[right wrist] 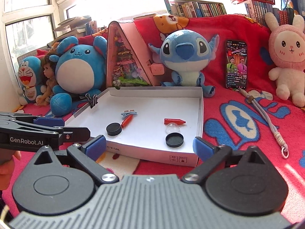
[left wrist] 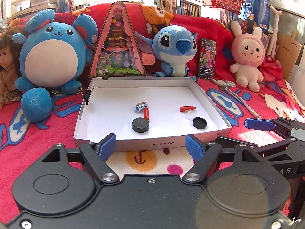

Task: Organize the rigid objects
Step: 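Move the left gripper to a black round lid while the right approaches the binder clip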

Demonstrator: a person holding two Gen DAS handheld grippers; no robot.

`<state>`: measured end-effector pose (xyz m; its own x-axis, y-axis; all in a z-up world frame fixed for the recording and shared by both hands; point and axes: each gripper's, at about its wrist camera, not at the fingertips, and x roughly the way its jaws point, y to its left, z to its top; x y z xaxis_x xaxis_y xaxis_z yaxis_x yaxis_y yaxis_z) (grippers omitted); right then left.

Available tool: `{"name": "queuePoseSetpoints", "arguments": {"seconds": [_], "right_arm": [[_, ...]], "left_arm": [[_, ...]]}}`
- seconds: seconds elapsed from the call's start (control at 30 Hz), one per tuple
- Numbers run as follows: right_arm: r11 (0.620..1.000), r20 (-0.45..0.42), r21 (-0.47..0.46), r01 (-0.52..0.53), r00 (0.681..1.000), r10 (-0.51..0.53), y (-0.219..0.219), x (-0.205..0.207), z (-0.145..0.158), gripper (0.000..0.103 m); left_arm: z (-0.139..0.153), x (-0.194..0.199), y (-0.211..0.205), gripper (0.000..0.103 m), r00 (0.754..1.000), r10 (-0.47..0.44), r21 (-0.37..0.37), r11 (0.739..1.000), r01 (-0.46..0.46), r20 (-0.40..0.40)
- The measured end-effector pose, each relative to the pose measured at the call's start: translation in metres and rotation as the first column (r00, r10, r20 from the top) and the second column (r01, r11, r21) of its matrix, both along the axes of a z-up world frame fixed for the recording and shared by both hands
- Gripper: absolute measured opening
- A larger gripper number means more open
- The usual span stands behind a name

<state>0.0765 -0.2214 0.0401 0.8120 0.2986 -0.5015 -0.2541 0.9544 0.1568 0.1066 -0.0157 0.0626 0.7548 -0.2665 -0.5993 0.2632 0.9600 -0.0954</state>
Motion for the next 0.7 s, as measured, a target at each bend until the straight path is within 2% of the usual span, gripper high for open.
{"name": "queuePoseSetpoints", "arguments": {"seconds": [0.33, 0.5, 0.7], "right_arm": [[0.997, 0.037, -0.07, -0.038, 0.998, 0.04, 0.005, -0.038, -0.009, 0.103], [0.996, 0.037, -0.076, -0.036, 0.999, 0.039, 0.004, -0.049, -0.015, 0.103], [0.995, 0.046, -0.096, -0.031, 0.998, 0.036, 0.007, -0.061, -0.024, 0.103]], "left_arm": [[-0.011, -0.04, 0.013, 0.081, 0.999, 0.034, -0.007, 0.999, -0.034, 0.011], [-0.018, -0.054, 0.021, 0.081, 0.999, 0.051, -0.017, 0.999, -0.051, 0.001], [-0.024, -0.075, 0.025, 0.082, 0.997, 0.07, 0.019, 0.997, -0.071, 0.044]]}}
